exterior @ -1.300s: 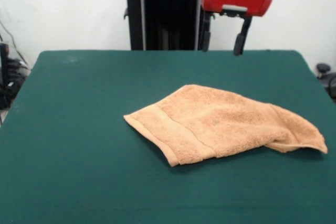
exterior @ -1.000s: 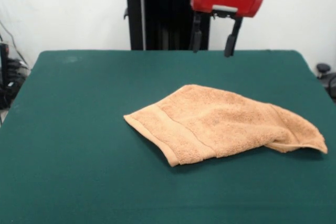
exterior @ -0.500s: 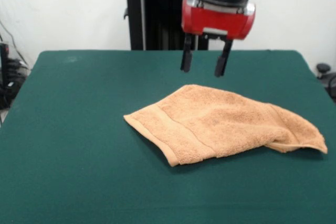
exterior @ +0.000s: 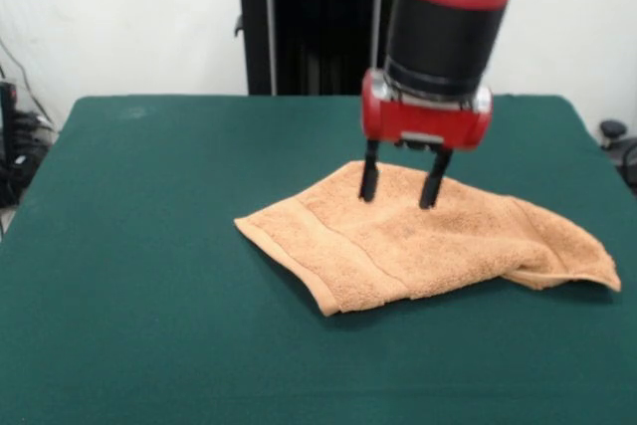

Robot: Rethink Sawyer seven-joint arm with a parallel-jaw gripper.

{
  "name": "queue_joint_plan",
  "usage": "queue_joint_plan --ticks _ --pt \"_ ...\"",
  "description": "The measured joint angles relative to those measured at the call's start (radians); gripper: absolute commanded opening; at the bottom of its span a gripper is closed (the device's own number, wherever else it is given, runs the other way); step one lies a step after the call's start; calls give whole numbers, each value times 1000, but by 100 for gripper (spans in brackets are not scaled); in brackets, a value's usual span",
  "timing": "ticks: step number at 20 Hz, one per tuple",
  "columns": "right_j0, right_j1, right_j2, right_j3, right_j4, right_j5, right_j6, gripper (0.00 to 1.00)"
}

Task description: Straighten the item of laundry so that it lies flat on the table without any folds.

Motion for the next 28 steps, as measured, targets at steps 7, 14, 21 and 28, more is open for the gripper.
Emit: queue_joint_plan --ticks 7,14,21,28 --pt "37 86 -1 -20 8 -27 0 100" --pt "77 126 -7 -36 32 -27 0 100" --pt "107 147 -11 -44 69 -27 0 100" --pt "137 166 -14 -62 100 -28 0 100"
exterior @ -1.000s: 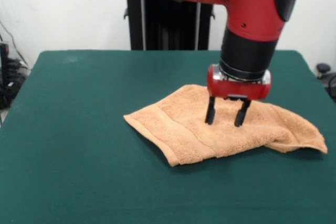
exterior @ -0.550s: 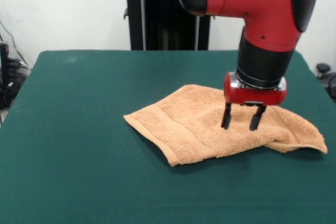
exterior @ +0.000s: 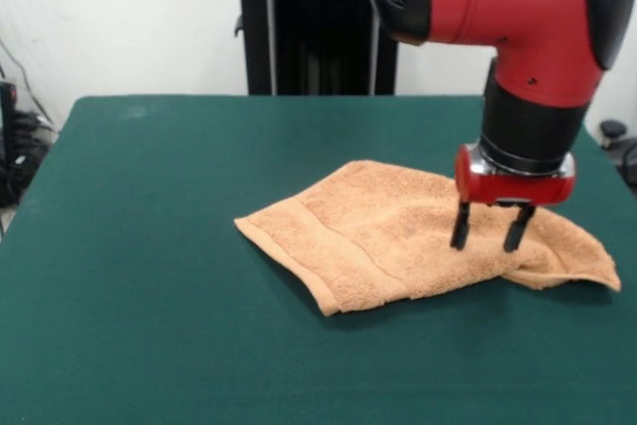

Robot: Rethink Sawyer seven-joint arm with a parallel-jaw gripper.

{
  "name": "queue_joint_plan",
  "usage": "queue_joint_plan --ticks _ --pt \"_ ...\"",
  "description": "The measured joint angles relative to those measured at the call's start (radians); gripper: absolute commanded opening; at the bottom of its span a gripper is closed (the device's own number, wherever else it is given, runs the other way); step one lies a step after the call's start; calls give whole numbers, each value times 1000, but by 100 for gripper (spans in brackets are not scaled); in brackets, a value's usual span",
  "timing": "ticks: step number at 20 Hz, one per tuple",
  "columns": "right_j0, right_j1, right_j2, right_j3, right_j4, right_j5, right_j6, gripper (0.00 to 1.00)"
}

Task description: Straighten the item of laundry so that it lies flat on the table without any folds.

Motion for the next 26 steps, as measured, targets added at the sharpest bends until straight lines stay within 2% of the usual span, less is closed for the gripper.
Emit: queue_joint_plan --ticks 18,26 --pt "74 95 -29 -131 96 0 0 100" --pt "75 114 -39 -142 104 -26 0 100"
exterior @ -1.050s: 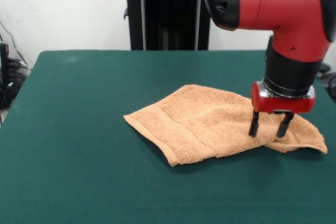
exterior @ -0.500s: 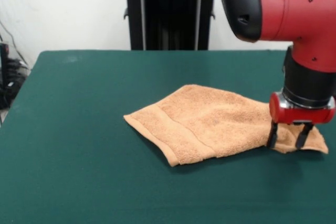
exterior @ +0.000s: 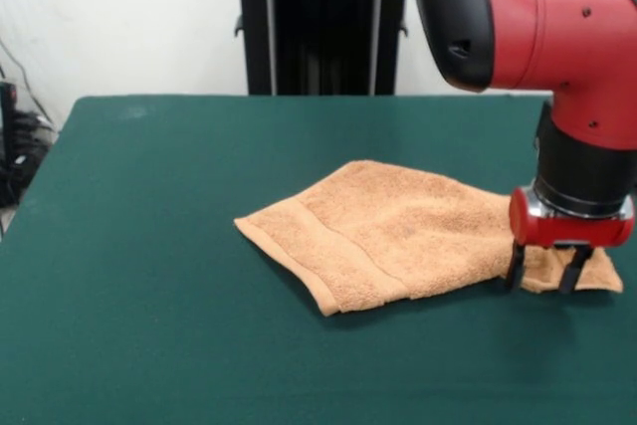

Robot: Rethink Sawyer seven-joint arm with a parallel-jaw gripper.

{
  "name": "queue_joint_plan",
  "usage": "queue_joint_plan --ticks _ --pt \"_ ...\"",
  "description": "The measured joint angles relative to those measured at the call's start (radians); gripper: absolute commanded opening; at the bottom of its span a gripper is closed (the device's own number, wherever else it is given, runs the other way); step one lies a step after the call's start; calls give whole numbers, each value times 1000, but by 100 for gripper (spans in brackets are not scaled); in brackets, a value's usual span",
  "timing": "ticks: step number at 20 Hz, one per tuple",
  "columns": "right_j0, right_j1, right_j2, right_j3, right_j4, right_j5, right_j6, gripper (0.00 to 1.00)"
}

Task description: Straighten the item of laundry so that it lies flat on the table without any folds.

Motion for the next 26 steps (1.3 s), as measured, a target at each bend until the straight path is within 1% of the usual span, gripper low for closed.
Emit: queue_joint_plan --ticks 13,19,26 --pt "-8 1 -7 7 0 -85 0 100" --pt "-9 -1 -8 13 0 -96 0 100" --pt "-17 -20 -8 57 0 -96 0 100"
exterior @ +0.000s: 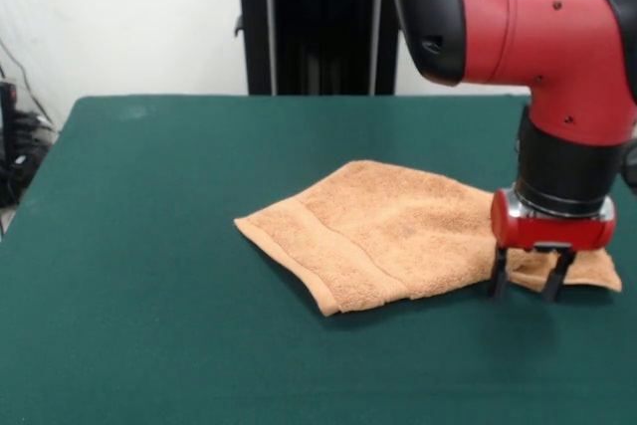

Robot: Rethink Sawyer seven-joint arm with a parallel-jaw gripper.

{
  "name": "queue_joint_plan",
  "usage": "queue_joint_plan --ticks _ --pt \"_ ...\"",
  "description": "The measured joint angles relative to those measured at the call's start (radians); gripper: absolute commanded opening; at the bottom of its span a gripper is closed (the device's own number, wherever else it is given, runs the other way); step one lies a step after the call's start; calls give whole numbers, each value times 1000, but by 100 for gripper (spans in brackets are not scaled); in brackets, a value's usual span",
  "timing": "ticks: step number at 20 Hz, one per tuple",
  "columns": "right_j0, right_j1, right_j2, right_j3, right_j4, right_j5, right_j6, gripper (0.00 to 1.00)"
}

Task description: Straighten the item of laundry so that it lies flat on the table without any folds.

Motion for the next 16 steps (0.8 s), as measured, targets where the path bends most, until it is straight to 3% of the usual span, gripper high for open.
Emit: queue_joint_plan --ticks 16 --pt "0 -39 -3 41 0 -36 0 100"
